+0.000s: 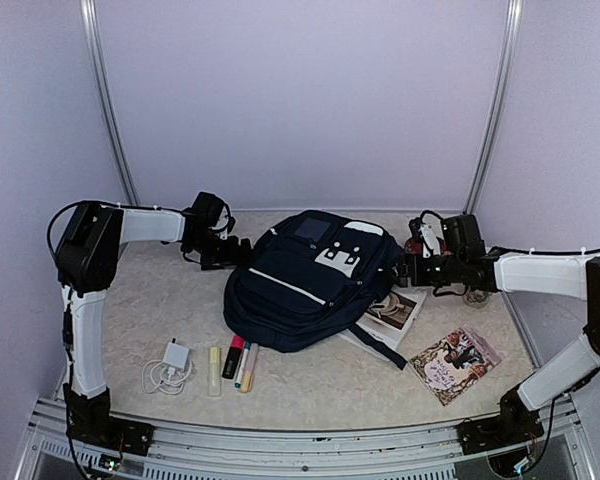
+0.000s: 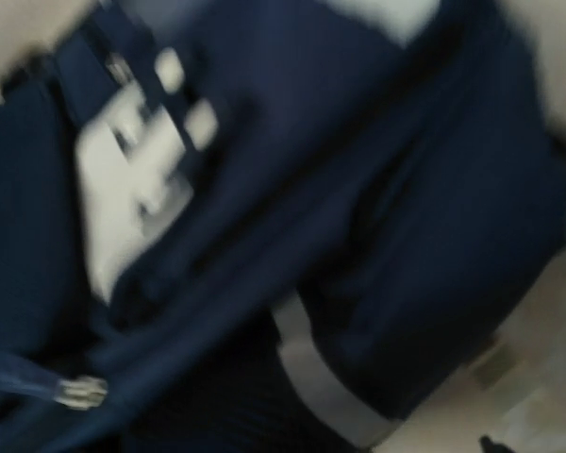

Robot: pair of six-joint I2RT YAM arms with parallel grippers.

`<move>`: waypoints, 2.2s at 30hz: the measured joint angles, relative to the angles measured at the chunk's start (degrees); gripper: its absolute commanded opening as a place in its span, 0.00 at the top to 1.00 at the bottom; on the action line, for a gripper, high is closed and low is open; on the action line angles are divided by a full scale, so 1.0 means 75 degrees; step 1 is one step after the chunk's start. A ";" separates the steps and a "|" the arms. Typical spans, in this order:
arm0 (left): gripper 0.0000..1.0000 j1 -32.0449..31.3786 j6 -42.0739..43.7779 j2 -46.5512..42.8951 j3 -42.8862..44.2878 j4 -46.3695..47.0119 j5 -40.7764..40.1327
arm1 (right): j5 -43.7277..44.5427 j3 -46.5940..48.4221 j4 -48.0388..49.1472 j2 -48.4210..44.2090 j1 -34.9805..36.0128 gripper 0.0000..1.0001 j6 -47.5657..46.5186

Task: Pack the student bag
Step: Adjust the student bag at the center of the board, then move the student bag to the center of the board.

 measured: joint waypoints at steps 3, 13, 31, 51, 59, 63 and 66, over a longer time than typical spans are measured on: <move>0.04 -0.0111 -0.0047 -0.0070 -0.0248 0.0551 0.0085 | -0.0073 0.0009 0.0009 0.0766 0.0085 0.19 0.0119; 0.58 -0.0166 -0.0259 -0.0519 -0.1649 0.2017 0.0901 | -0.0769 0.1151 0.0003 0.2119 0.0087 0.79 0.0195; 0.43 -0.2063 0.0382 -0.2232 -0.2553 0.0315 0.1550 | 0.0227 0.4132 -0.1335 0.3037 -0.0105 0.45 -0.0970; 0.12 -0.1920 0.0854 -0.1871 -0.0029 -0.0219 0.0781 | 0.1714 0.3220 -0.3255 0.1014 -0.0076 0.74 -0.1297; 0.01 -0.1081 0.0358 -0.0597 0.0411 0.0137 0.0729 | 0.1207 0.2346 -0.3302 0.0994 0.0163 0.78 -0.0933; 0.01 -0.0790 0.0134 -0.0067 0.0533 0.0376 0.0737 | 0.0988 0.2177 -0.3255 0.0985 0.0289 0.78 -0.0772; 0.01 -0.0702 0.0029 0.0312 0.0828 0.0434 0.0787 | 0.0781 0.1964 -0.3188 0.0927 0.0341 0.78 -0.0627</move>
